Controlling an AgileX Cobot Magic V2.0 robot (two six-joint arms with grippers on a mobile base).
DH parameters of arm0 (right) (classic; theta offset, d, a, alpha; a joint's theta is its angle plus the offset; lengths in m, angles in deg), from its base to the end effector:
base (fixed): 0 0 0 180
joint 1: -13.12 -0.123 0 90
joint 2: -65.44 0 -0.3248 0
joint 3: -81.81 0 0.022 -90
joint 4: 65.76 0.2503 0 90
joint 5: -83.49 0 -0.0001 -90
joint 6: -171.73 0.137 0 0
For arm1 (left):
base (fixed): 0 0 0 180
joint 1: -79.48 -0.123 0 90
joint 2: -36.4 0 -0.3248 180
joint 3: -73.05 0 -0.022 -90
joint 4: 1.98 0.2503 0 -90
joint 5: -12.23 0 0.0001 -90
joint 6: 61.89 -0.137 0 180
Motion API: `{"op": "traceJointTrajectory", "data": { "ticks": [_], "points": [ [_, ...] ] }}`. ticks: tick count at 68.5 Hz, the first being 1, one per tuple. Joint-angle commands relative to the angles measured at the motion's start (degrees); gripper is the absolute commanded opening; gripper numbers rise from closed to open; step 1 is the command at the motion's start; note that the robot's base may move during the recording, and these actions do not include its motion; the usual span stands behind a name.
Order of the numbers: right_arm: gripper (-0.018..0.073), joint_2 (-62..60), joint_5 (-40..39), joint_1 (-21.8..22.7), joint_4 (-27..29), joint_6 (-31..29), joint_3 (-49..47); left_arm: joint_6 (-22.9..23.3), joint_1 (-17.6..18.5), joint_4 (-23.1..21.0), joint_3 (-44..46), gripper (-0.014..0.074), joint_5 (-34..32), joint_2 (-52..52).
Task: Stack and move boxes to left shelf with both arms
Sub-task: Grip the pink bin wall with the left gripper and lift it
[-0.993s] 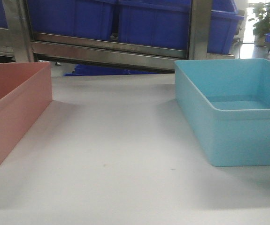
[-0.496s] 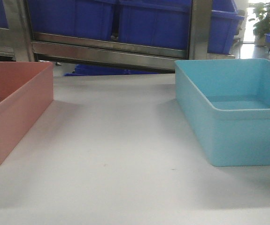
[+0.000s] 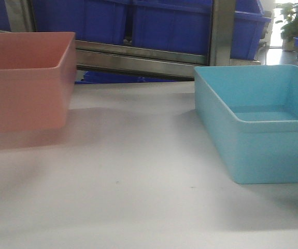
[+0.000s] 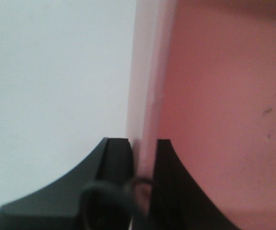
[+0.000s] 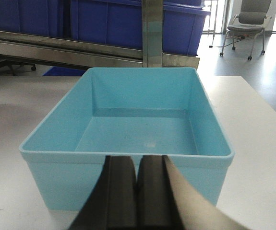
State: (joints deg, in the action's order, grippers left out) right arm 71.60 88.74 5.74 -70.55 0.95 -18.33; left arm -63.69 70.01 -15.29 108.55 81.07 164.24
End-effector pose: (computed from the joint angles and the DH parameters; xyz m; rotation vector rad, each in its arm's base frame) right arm 0.0618 0.0069 0.1941 -0.0348 1.5944 0.1547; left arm 0.4926 0.0523 0.2650 -0.2527 2.7693 -0.2751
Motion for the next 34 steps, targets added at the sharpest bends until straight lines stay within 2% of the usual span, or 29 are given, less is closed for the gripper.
{"op": "traceJointTrajectory", "data": {
  "ticks": [1, 19, 34],
  "points": [
    [0.0055, -1.0, -4.7, 0.4, 0.1, -0.4, -1.3, 2.3, 3.6, -5.0, 2.1, -0.0001, 0.2, -4.7],
    [0.0055, -1.0, -4.7, 0.4, 0.1, -0.4, -1.3, 6.6, 13.4, -4.7, 2.1, -0.0001, -0.6, -4.3],
    [0.0055, -1.0, -4.7, 0.4, 0.1, -0.4, -1.3, 11.6, 17.6, -1.2, 2.0, -0.0001, 0.1, -1.9]
  ]
}}
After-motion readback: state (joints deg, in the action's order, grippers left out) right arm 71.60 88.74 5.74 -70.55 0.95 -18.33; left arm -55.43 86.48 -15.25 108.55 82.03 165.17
